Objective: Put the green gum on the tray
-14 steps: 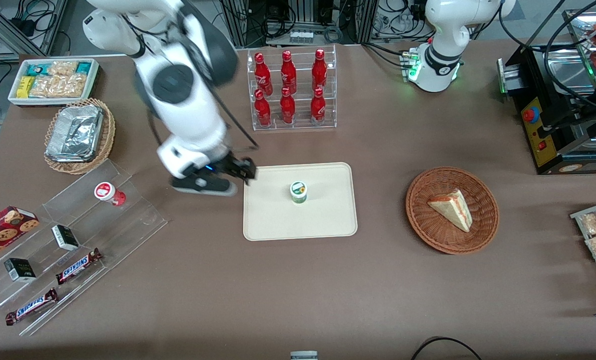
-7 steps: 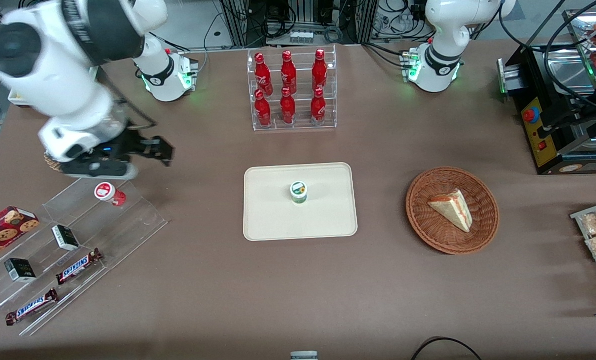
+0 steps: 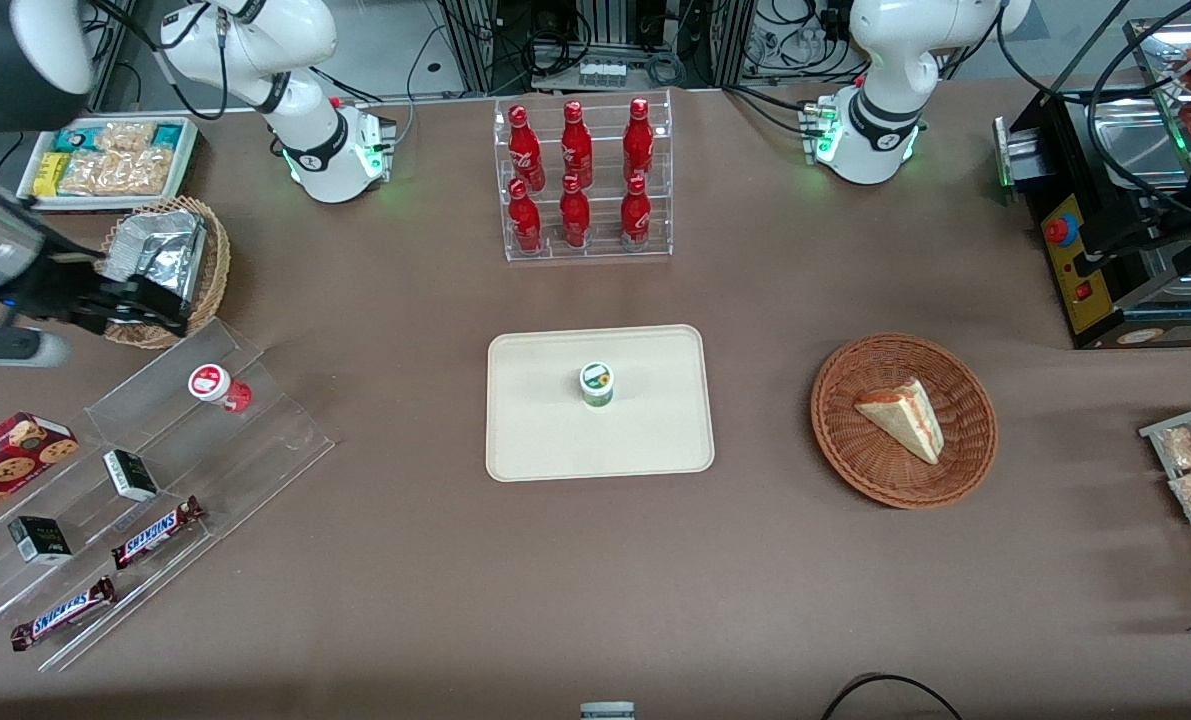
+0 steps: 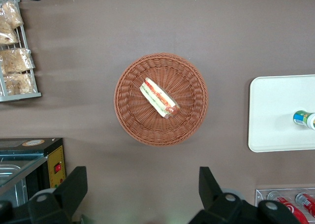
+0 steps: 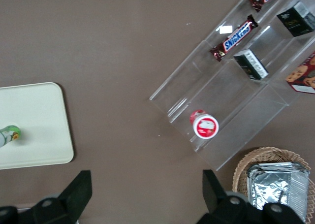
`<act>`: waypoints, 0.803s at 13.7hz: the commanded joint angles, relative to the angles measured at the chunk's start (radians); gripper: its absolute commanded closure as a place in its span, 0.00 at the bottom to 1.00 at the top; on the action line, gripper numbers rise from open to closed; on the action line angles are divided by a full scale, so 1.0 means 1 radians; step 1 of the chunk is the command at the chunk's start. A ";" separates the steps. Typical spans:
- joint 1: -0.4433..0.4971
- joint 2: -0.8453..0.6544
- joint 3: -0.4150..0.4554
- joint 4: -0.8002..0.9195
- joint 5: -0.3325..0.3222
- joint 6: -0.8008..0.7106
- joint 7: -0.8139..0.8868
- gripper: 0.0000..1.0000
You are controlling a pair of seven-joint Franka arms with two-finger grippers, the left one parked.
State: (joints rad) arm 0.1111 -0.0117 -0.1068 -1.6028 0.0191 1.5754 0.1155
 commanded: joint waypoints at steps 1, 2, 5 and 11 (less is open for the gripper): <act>-0.074 -0.022 0.019 -0.022 0.019 -0.008 -0.080 0.00; -0.085 -0.021 0.018 -0.022 0.018 -0.008 -0.105 0.00; -0.113 -0.019 0.018 -0.023 0.013 -0.017 -0.117 0.00; -0.136 -0.013 0.019 -0.022 0.013 -0.028 -0.140 0.00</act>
State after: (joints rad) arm -0.0081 -0.0143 -0.0993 -1.6245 0.0196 1.5612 -0.0102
